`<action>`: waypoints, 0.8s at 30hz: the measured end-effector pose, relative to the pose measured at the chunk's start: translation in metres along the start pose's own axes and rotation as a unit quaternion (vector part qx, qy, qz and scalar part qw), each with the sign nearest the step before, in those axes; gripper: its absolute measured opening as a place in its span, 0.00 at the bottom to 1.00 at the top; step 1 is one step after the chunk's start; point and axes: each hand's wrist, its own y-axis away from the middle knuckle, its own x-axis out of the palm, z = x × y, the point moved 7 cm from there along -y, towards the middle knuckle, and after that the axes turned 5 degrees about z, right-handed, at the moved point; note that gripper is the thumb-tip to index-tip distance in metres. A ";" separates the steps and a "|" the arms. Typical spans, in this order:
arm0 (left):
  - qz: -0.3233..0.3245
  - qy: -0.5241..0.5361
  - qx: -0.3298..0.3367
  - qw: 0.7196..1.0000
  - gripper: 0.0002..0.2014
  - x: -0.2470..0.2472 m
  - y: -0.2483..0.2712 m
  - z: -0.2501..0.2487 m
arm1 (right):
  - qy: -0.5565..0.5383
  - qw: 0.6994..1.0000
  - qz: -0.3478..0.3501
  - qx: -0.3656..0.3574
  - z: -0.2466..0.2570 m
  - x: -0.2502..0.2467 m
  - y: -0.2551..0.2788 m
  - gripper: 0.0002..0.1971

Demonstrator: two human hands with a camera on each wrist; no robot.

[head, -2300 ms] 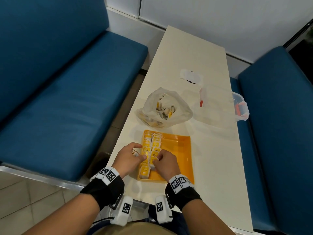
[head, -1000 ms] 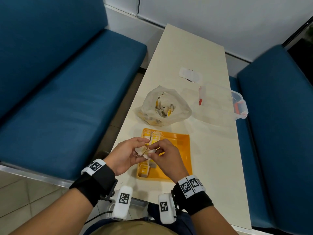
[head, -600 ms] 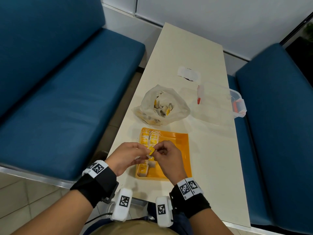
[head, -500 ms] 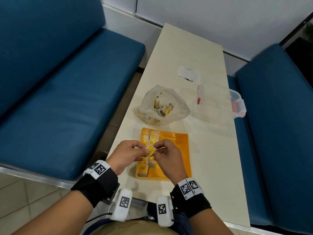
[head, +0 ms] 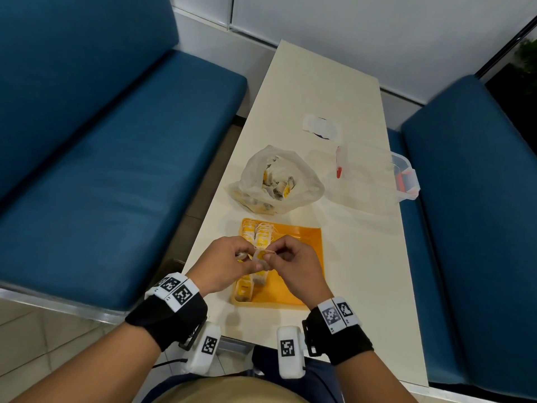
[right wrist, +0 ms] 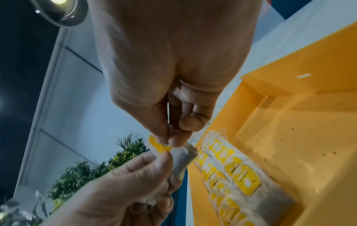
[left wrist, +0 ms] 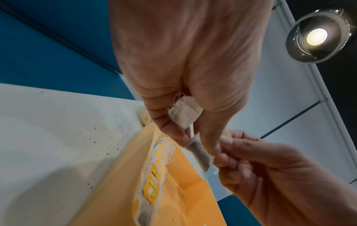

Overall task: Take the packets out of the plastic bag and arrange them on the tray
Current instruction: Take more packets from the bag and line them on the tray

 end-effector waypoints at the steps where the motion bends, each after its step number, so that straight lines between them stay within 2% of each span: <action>1: -0.006 -0.004 -0.001 1.000 0.05 0.000 -0.001 0.001 | -0.021 1.000 -0.001 0.003 0.000 -0.001 0.000 0.08; 3: -0.011 -0.001 -0.006 1.000 0.02 0.001 -0.002 0.003 | -0.041 0.999 0.002 0.009 -0.001 -0.002 0.000 0.08; 6: -0.017 0.008 -0.020 1.000 0.06 0.002 -0.004 0.008 | -0.046 0.998 0.009 0.036 -0.008 -0.003 -0.001 0.06; 9: -0.062 0.042 -0.047 0.996 0.06 -0.006 -0.004 0.020 | -0.032 0.998 0.009 0.061 -0.017 -0.007 -0.001 0.06; 13: -0.104 0.047 -0.085 0.990 0.07 -0.015 -0.002 0.039 | 0.018 0.991 0.043 0.122 -0.042 -0.003 0.003 0.05; 18: -0.099 0.029 -0.122 0.987 0.12 -0.009 0.001 0.053 | 0.069 0.974 0.077 0.201 -0.072 0.013 0.006 0.07; 24: -0.086 0.011 -0.139 0.987 0.14 -0.004 0.003 0.059 | 0.116 0.963 0.093 0.224 -0.079 0.024 0.000 0.05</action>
